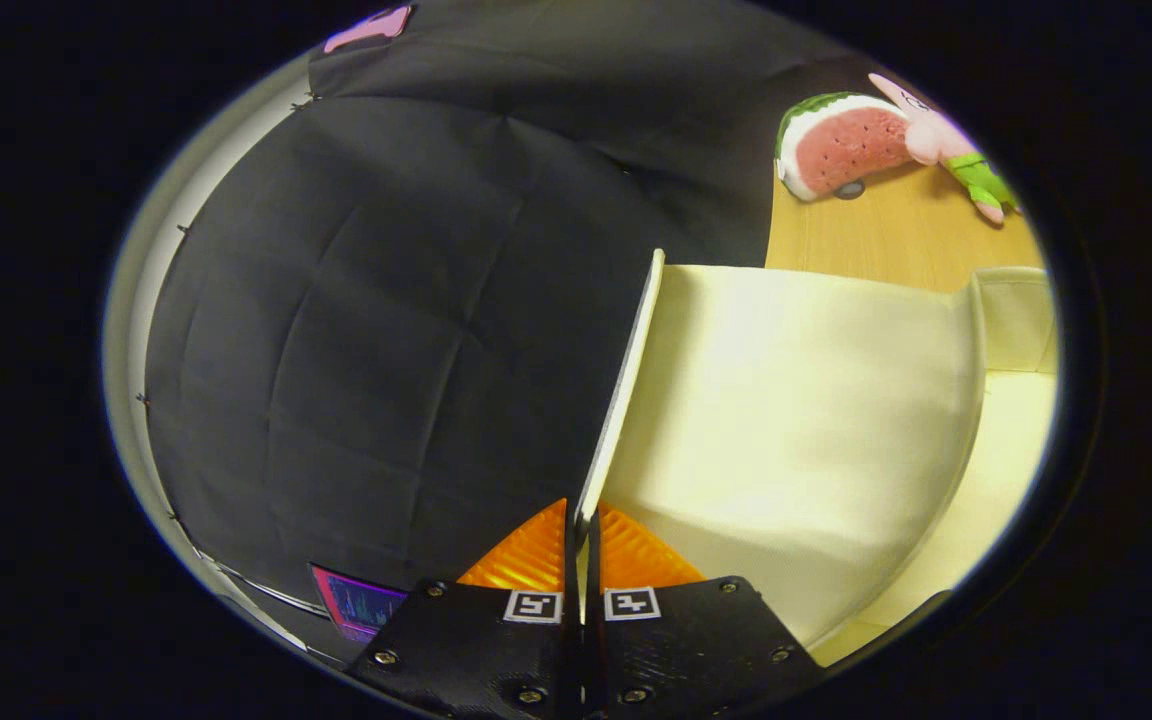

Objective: Open the storage box then place both shoes into the box .Put the left shoe in first, then the right shoe, with the right side of both shoes facing outward in a uniform manner.

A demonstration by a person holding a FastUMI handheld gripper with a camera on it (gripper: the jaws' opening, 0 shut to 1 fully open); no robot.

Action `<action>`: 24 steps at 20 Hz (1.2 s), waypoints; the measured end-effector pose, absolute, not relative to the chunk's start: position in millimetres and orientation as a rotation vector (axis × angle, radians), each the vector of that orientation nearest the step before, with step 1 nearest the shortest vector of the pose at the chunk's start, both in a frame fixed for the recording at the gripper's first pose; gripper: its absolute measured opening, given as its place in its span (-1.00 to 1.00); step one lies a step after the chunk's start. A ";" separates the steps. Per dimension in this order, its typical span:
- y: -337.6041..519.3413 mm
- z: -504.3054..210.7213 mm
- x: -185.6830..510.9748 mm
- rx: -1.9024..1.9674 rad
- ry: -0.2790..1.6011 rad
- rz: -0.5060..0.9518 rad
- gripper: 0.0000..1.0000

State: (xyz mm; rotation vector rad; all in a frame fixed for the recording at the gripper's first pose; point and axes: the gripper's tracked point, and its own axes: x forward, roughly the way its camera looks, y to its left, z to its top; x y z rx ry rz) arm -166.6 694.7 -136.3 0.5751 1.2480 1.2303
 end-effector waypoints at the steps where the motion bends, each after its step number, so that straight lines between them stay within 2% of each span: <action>1: 700.8 -146.3 -168.8 0.552 1.261 1.210 -0.97; 7: 717.4 -164.0 -182.4 0.496 1.291 1.182 -0.86; 9: 716.6 -151.1 -169.9 0.527 1.264 1.189 -0.77; 11: 710.4 -140.2 -160.5 0.512 1.232 1.209 -0.54; 17: 655.3 -102.5 -130.1 0.481 1.090 1.220 -0.54; 24: 547.9 -82.8 -72.5 0.413 0.846 1.104 -0.53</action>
